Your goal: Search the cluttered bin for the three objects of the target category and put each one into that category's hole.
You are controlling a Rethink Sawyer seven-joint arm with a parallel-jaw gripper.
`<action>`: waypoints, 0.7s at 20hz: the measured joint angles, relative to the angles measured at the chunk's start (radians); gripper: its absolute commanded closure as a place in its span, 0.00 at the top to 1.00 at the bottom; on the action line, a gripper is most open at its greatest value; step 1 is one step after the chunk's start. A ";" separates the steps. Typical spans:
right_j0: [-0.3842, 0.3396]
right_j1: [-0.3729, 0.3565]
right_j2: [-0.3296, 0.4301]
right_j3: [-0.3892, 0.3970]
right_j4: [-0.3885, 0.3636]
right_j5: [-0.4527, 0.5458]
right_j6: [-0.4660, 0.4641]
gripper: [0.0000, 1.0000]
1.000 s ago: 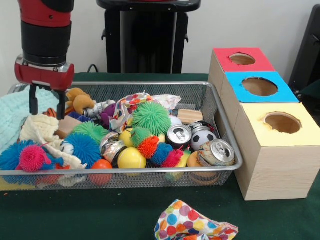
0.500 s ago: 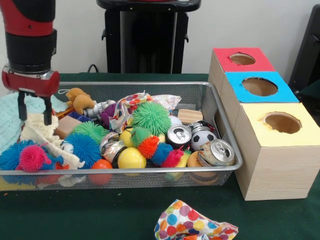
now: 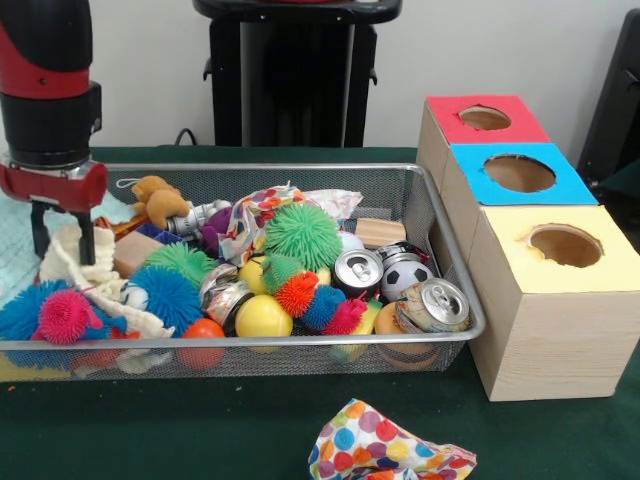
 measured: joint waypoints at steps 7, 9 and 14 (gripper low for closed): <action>0.019 0.040 0.005 -0.008 -0.012 -0.048 0.000 1.00; 0.021 0.050 0.008 -0.013 -0.016 -0.063 0.000 1.00; 0.032 0.080 0.010 -0.034 -0.019 -0.116 0.000 1.00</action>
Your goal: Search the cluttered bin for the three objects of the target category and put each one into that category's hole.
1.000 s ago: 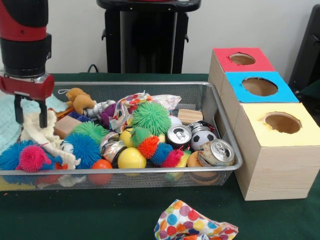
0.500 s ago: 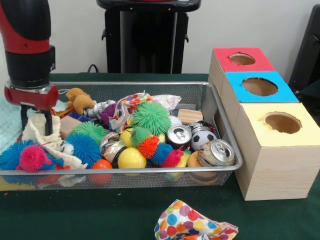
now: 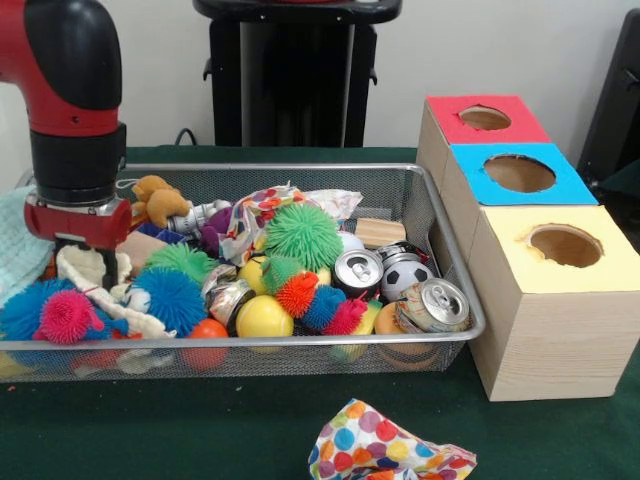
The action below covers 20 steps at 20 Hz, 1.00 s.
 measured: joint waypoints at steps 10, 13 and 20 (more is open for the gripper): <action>0.010 0.033 0.009 -0.027 -0.001 -0.026 0.000 0.00; 0.027 0.051 0.002 -0.046 -0.001 -0.038 0.000 0.00; 0.087 0.036 -0.046 -0.051 -0.001 -0.038 0.000 0.00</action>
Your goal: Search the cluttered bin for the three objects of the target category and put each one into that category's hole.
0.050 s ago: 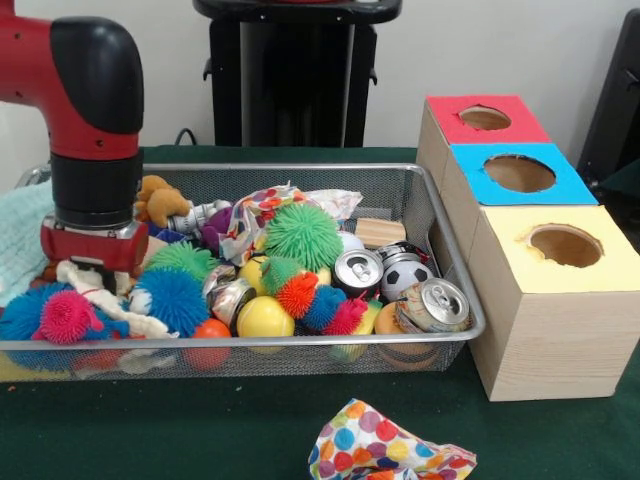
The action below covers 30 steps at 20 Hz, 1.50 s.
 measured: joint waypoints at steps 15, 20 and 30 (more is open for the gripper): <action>0.322 -0.121 -0.142 -0.054 0.052 0.284 0.000 0.00; 0.334 -0.126 -0.146 -0.082 0.064 0.307 0.000 0.00; 0.378 -0.125 -0.192 -0.119 0.100 0.307 0.000 0.00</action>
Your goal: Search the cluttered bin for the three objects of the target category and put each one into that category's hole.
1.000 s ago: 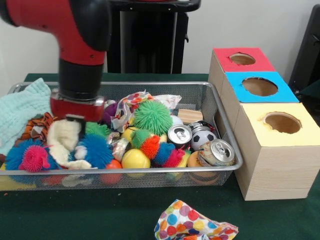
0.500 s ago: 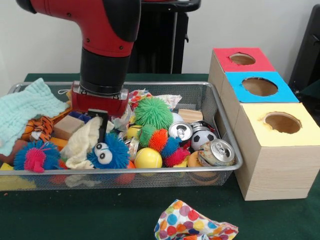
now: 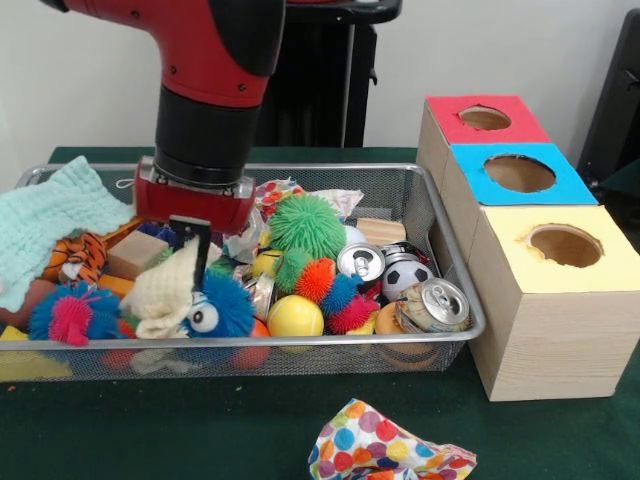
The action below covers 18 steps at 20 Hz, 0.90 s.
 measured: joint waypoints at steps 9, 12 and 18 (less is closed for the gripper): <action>0.137 0.003 -0.111 -0.025 -0.001 0.025 0.000 0.00; 0.216 0.009 -0.165 -0.066 -0.001 0.086 0.000 0.00; 0.308 0.024 -0.231 -0.137 0.002 0.198 0.000 0.00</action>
